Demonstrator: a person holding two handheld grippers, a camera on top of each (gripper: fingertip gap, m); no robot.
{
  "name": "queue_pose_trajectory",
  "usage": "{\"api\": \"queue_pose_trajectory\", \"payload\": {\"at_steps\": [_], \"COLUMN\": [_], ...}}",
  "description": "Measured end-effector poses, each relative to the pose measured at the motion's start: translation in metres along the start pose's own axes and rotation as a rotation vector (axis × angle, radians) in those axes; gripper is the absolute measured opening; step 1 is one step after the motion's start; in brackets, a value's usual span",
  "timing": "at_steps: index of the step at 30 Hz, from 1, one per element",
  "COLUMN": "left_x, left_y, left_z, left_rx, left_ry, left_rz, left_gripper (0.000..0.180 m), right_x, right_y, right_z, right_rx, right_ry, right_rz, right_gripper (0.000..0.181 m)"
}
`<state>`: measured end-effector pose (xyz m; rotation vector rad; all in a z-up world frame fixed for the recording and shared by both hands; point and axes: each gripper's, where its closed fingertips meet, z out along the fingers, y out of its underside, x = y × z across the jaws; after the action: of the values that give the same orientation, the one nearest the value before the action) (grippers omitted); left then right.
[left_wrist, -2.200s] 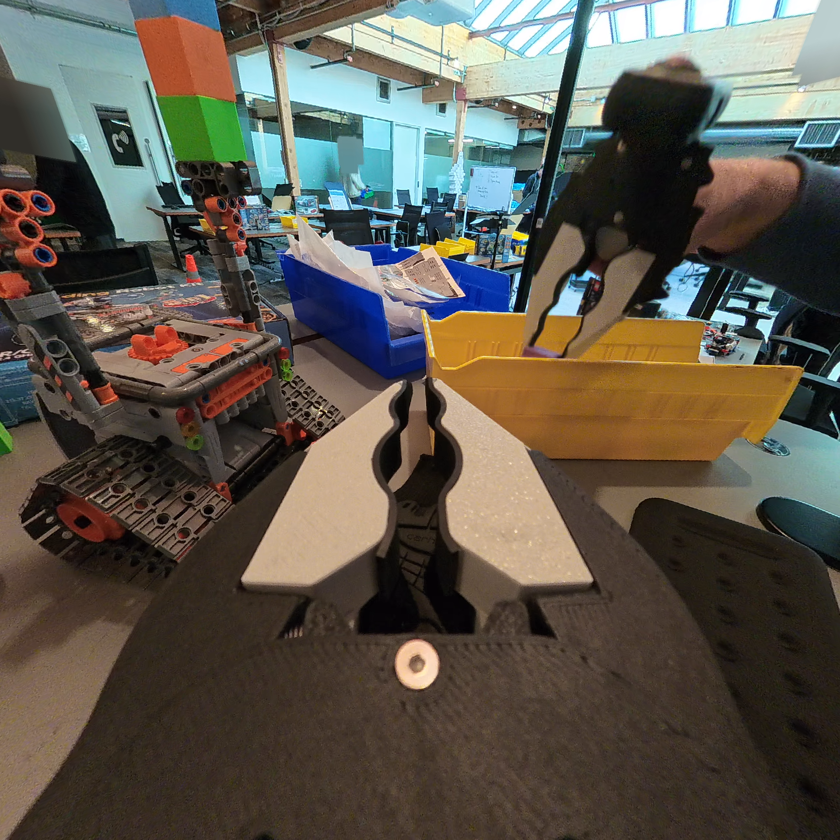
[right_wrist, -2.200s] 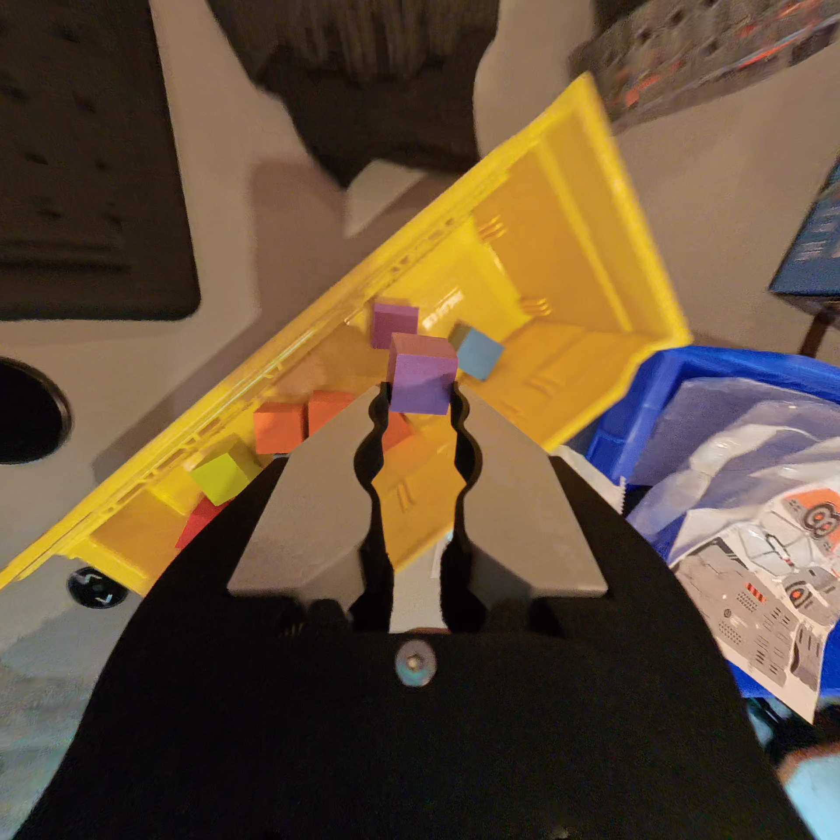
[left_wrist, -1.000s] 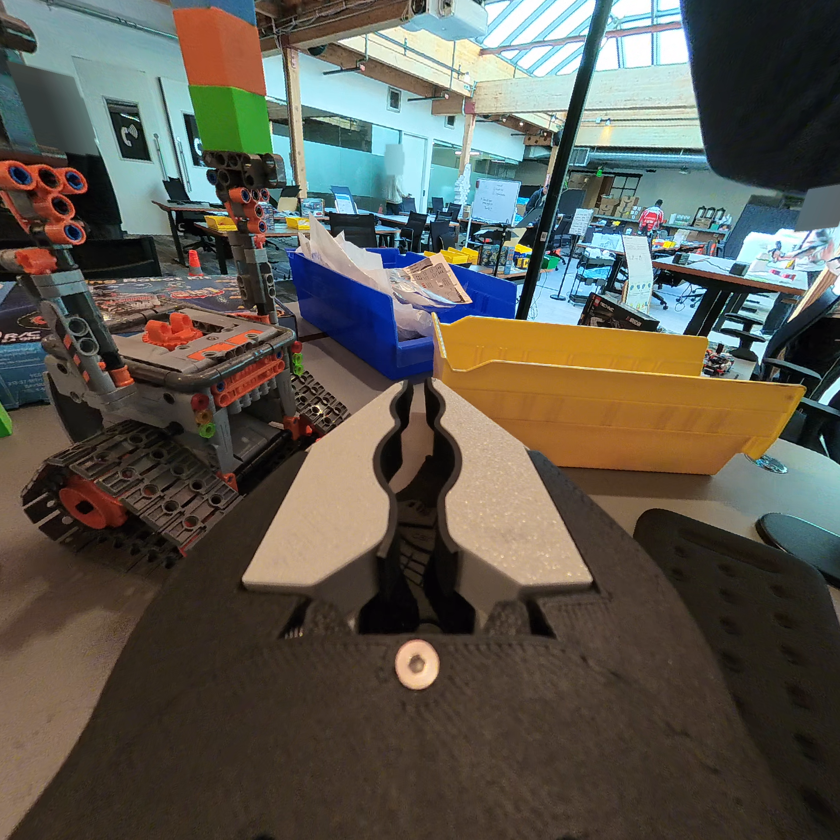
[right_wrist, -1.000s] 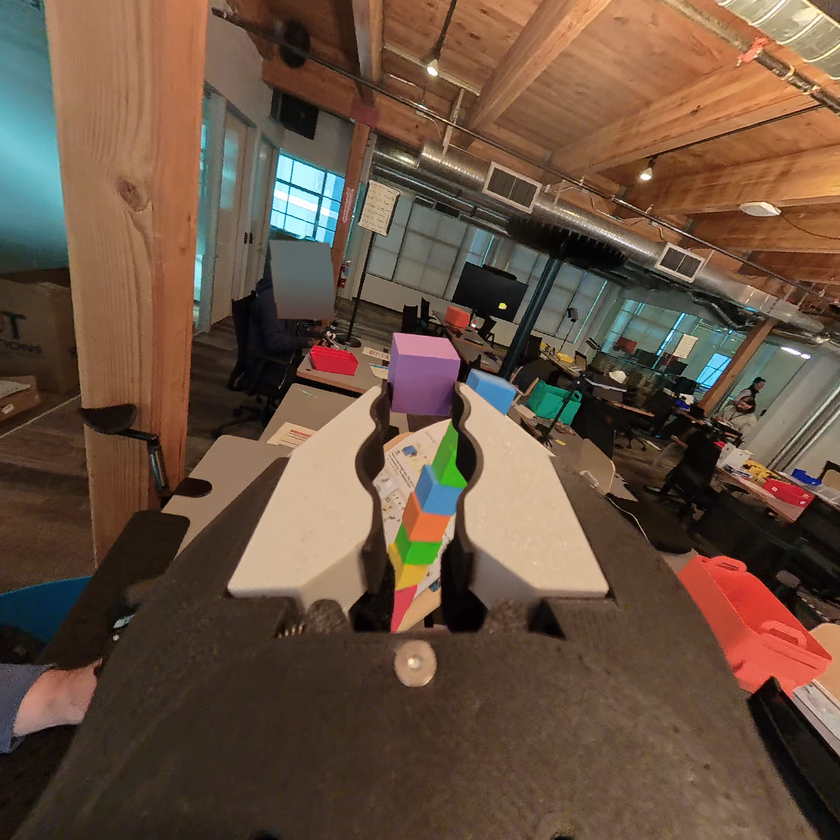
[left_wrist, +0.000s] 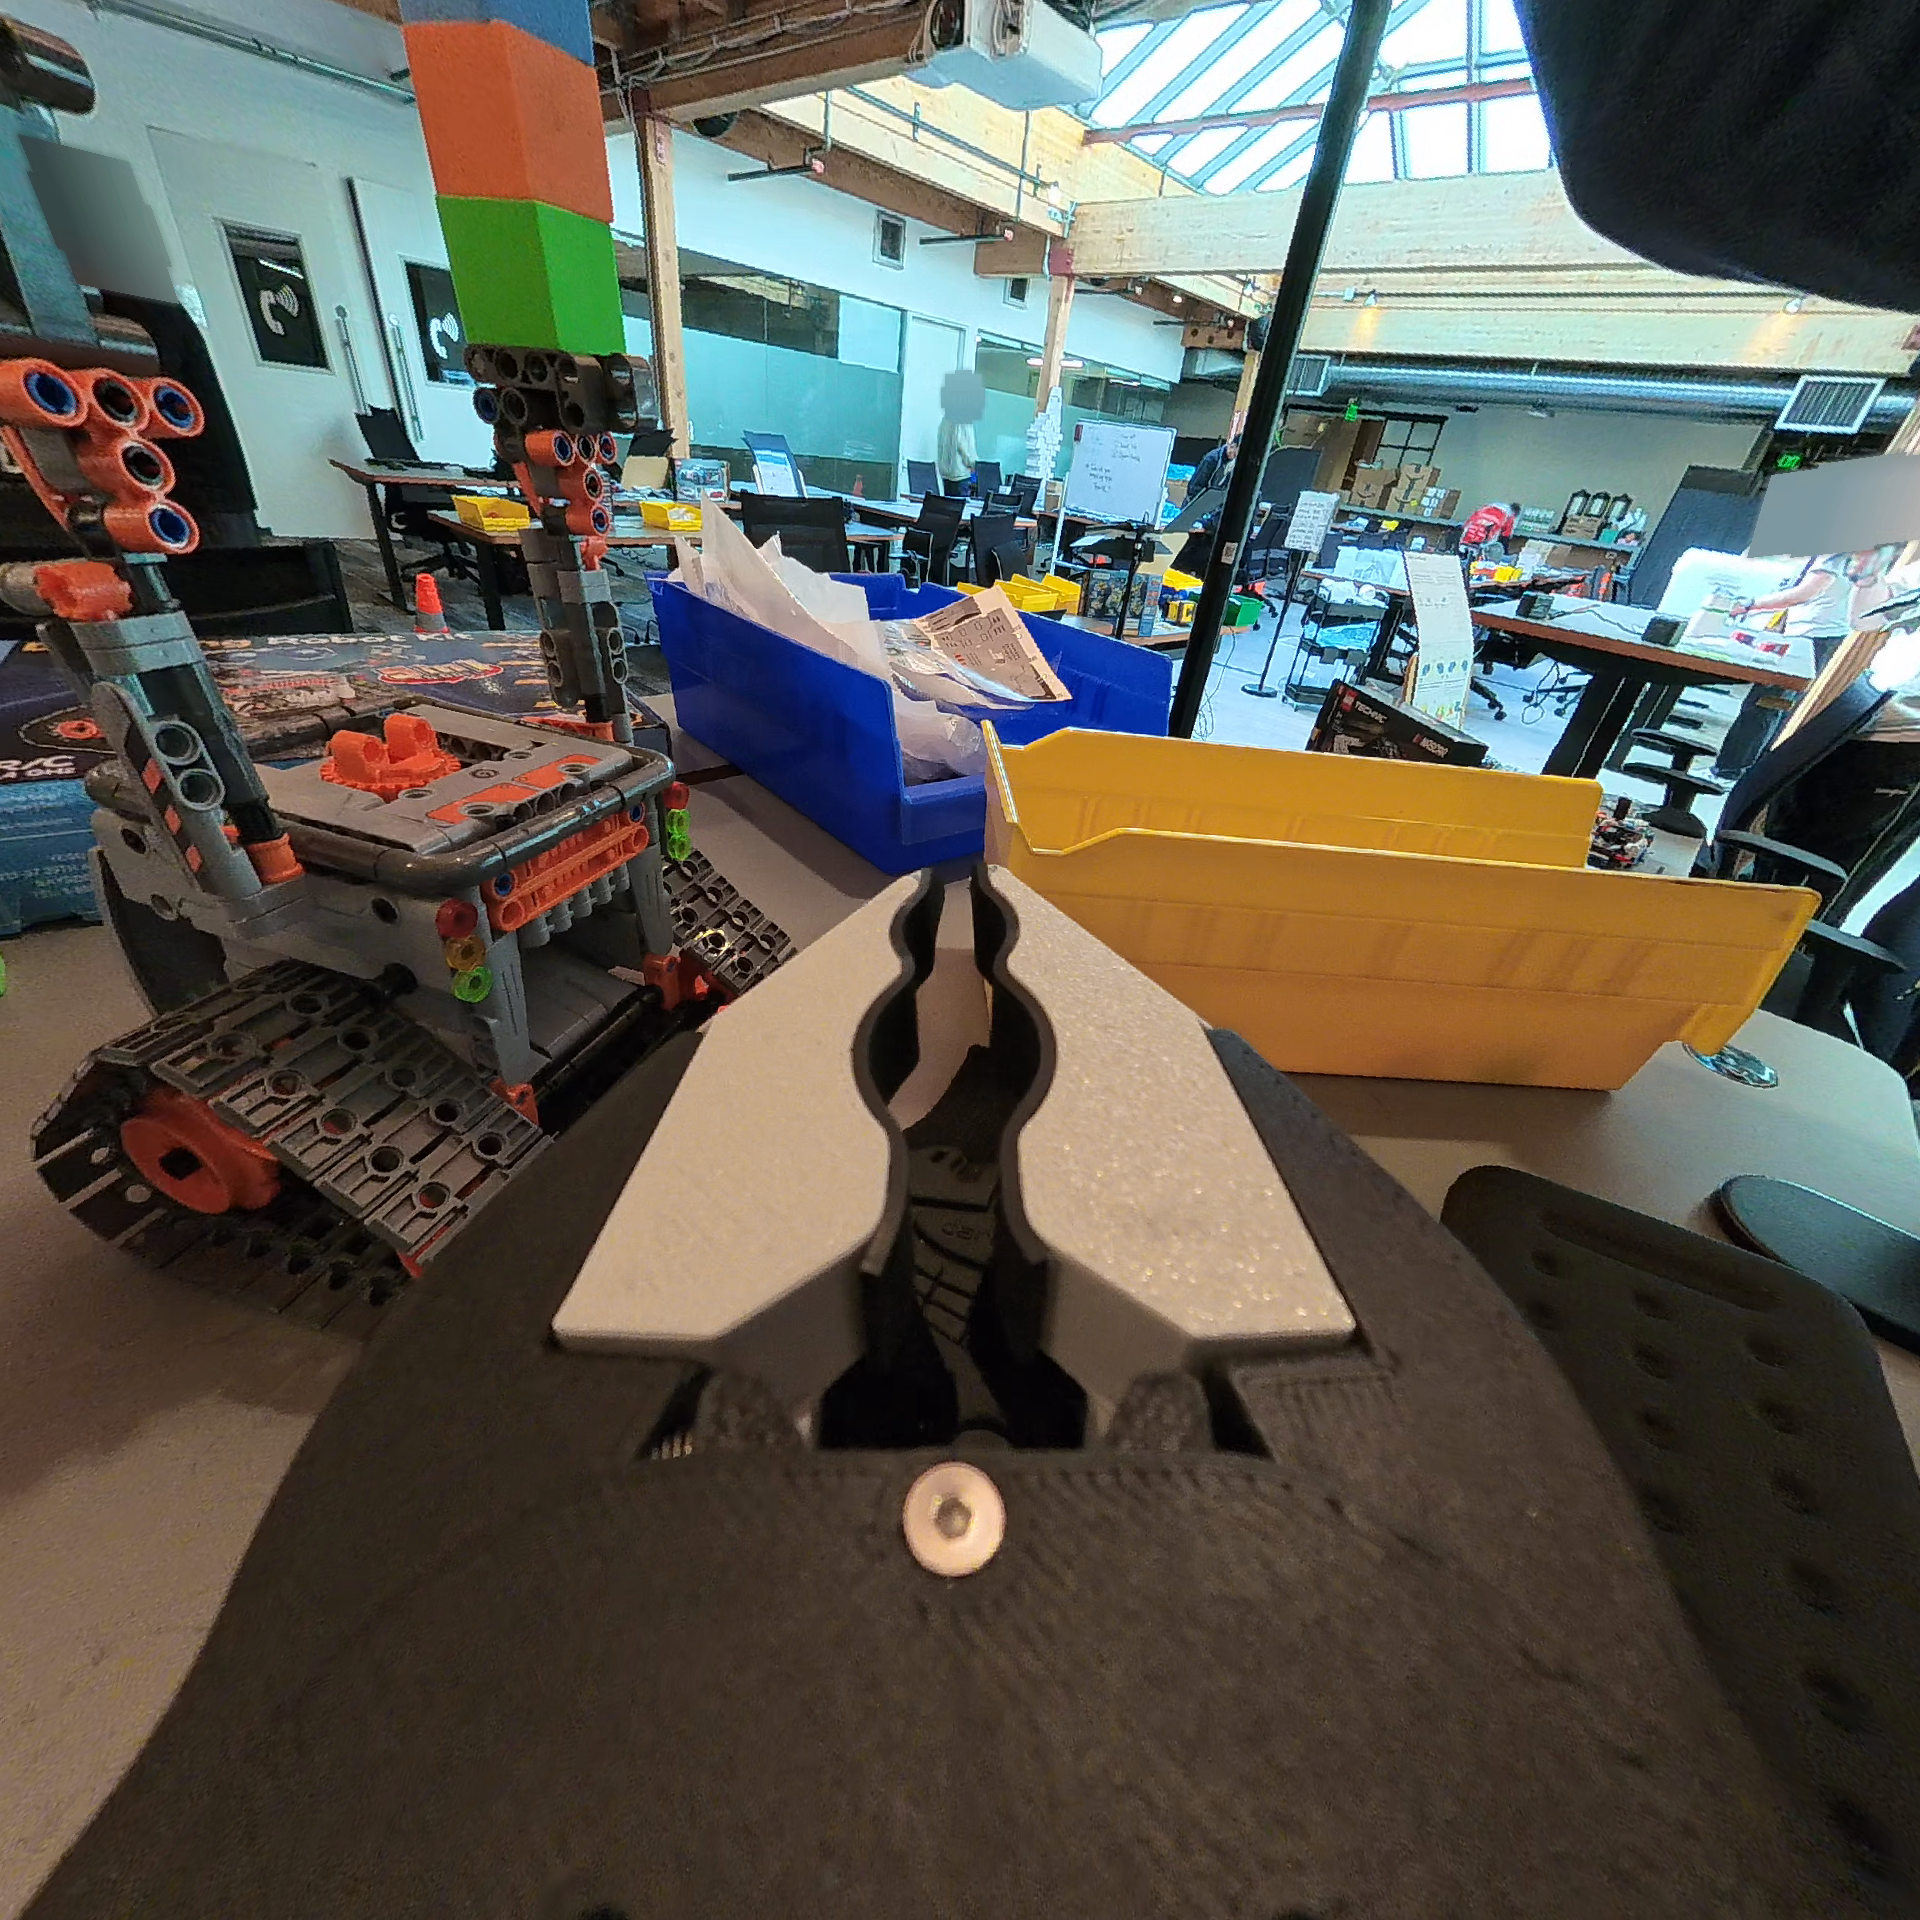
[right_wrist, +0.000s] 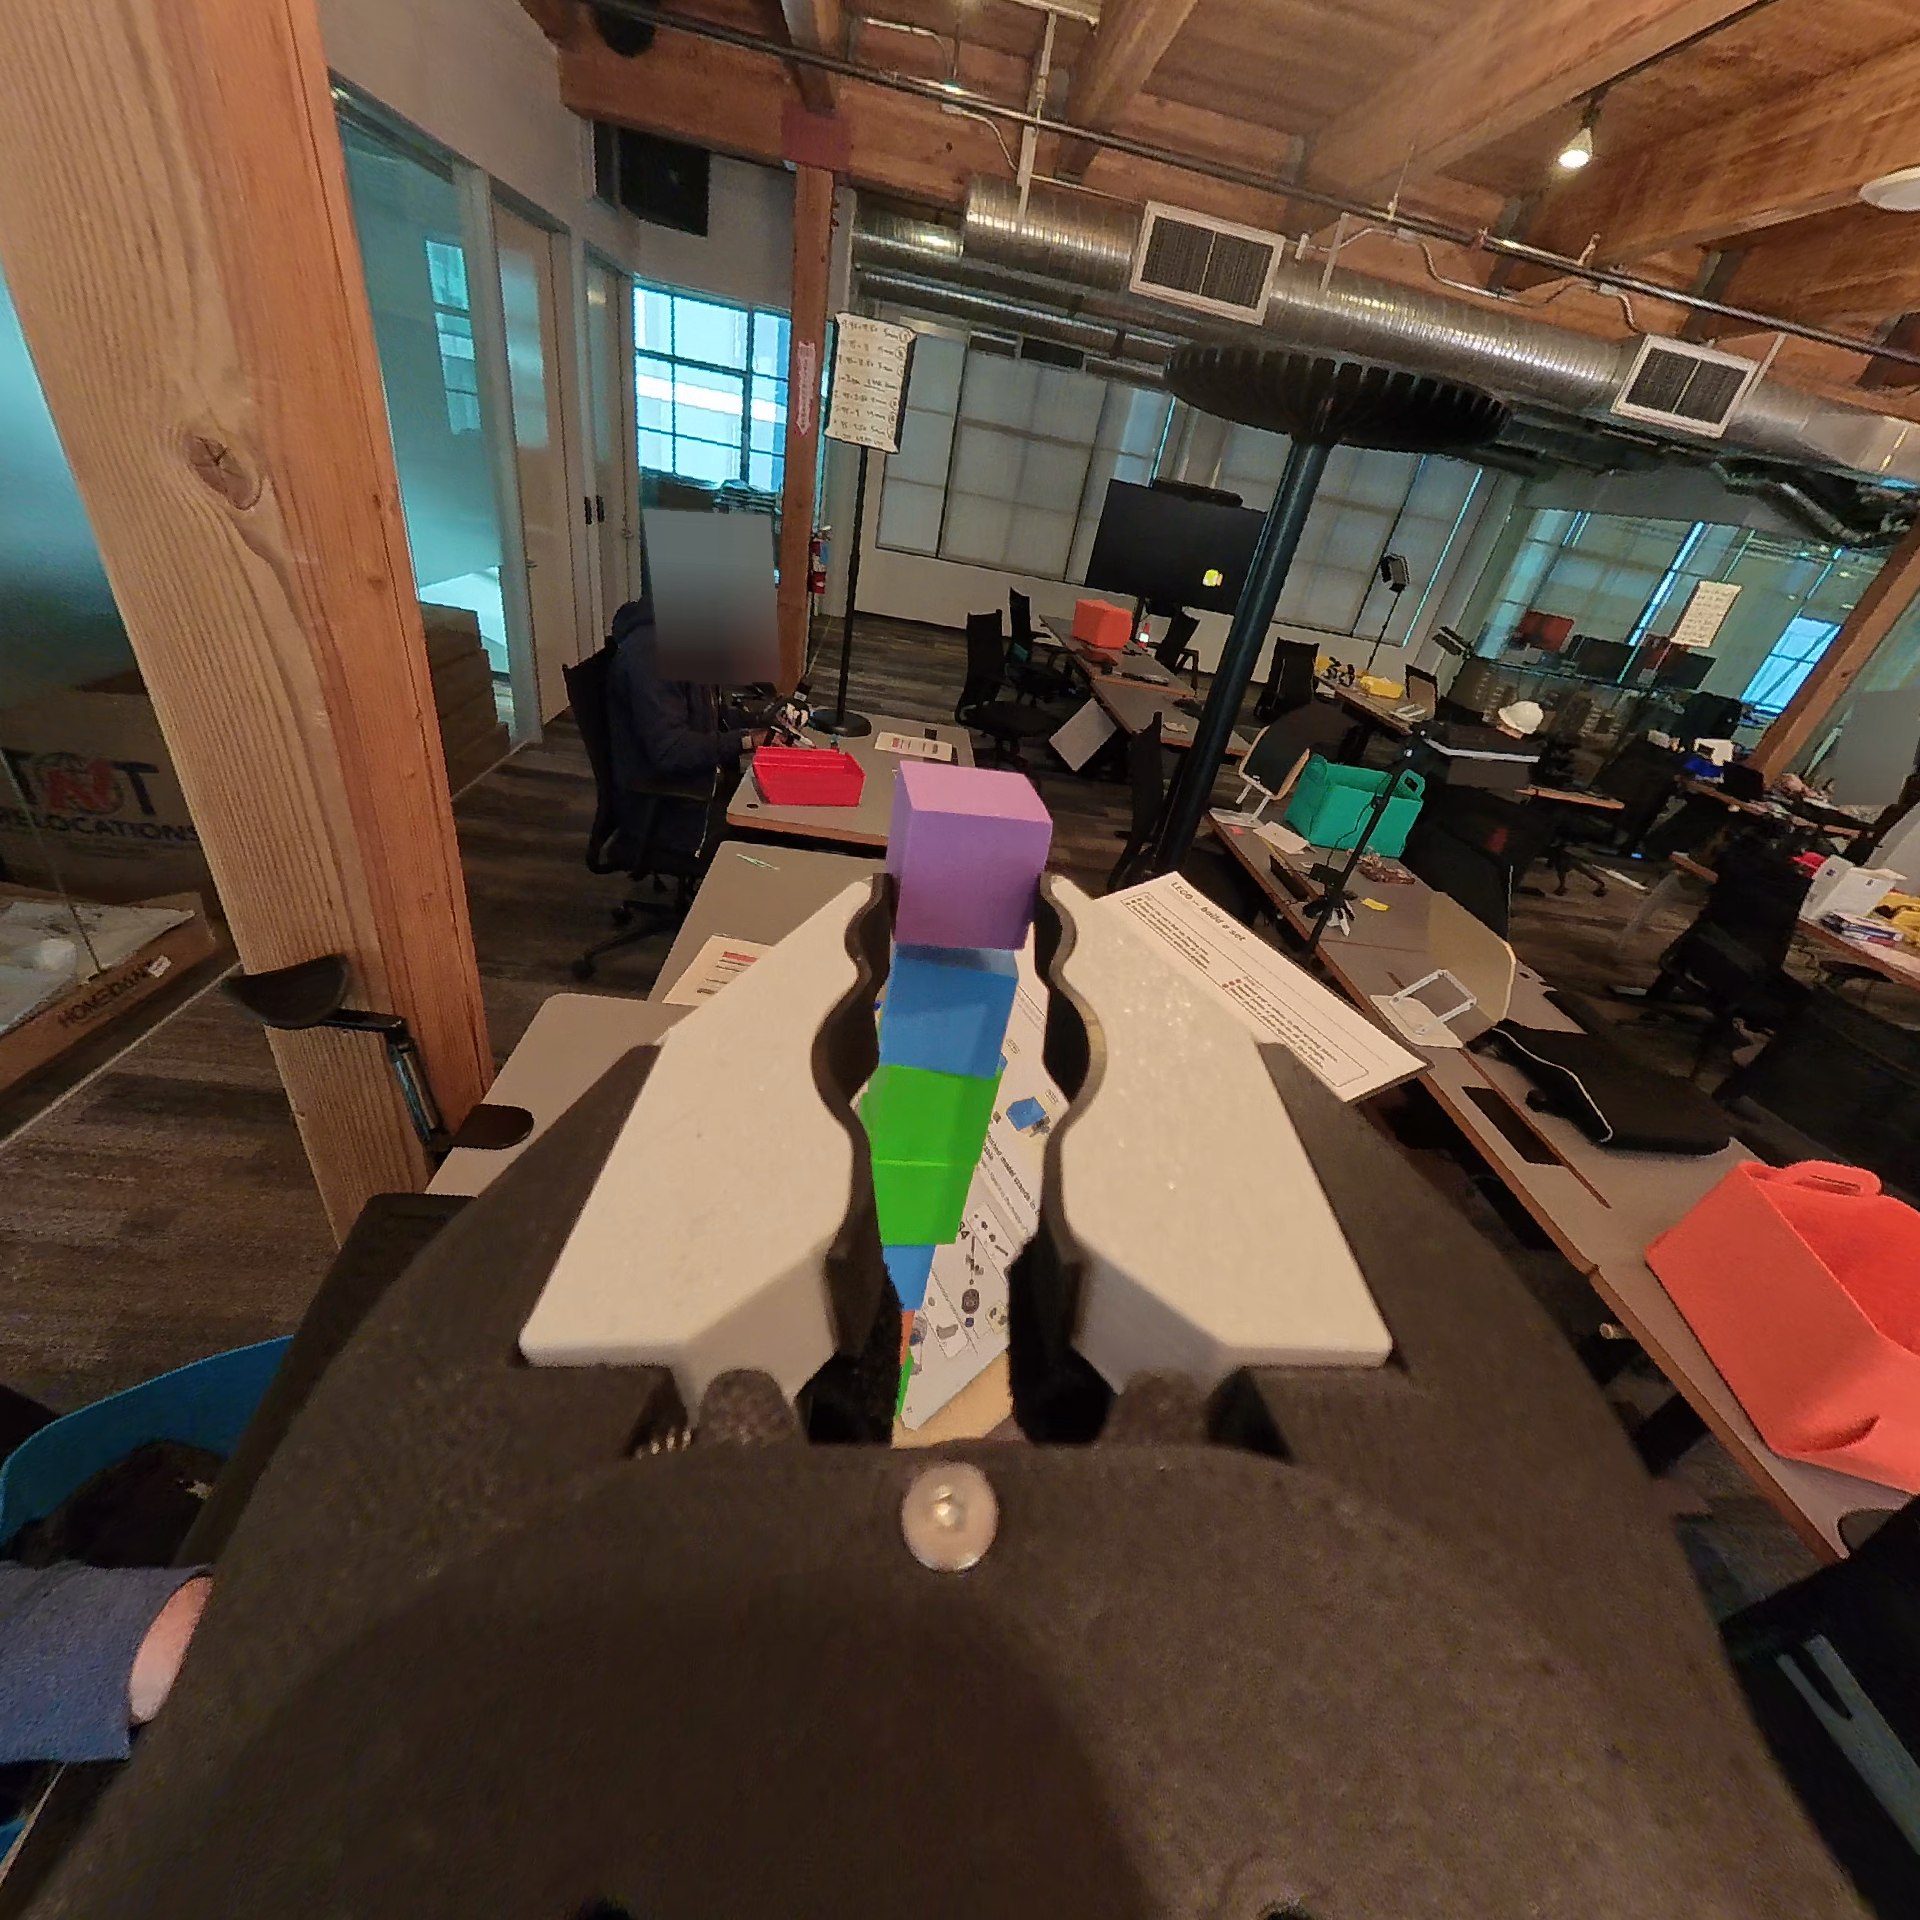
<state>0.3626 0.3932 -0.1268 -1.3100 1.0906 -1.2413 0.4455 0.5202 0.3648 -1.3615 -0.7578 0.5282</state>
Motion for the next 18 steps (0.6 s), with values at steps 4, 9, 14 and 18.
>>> {"api": "queue_pose_trajectory", "payload": {"at_steps": [4,9,14,18], "left_x": [0.0002,0.0001,0.0003,0.0006], "left_y": [0.0000,0.0002,0.0006,0.0012], "left_z": [0.0002,0.0002,0.0006,0.0010], "left_rx": [0.000,-0.001,-0.004,-0.007], "left_ry": [0.002,0.002,0.003,0.004], "left_rz": [0.000,-0.001,0.000,0.001], "left_gripper": [0.004,0.005,0.004,0.005], "right_x": [0.0001,0.0009,0.0010,0.0003], "right_y": [0.0015,0.0049,0.0090,0.0095], "right_z": [0.0014,0.0028,0.0035,0.0028], "right_rx": [-0.011,-0.017,-0.029,-0.024], "right_ry": [-0.009,-0.019,-0.022,-0.028], "right_rz": [0.001,0.013,0.009,0.010], "right_gripper": [0.025,0.026,0.026,0.033]}}
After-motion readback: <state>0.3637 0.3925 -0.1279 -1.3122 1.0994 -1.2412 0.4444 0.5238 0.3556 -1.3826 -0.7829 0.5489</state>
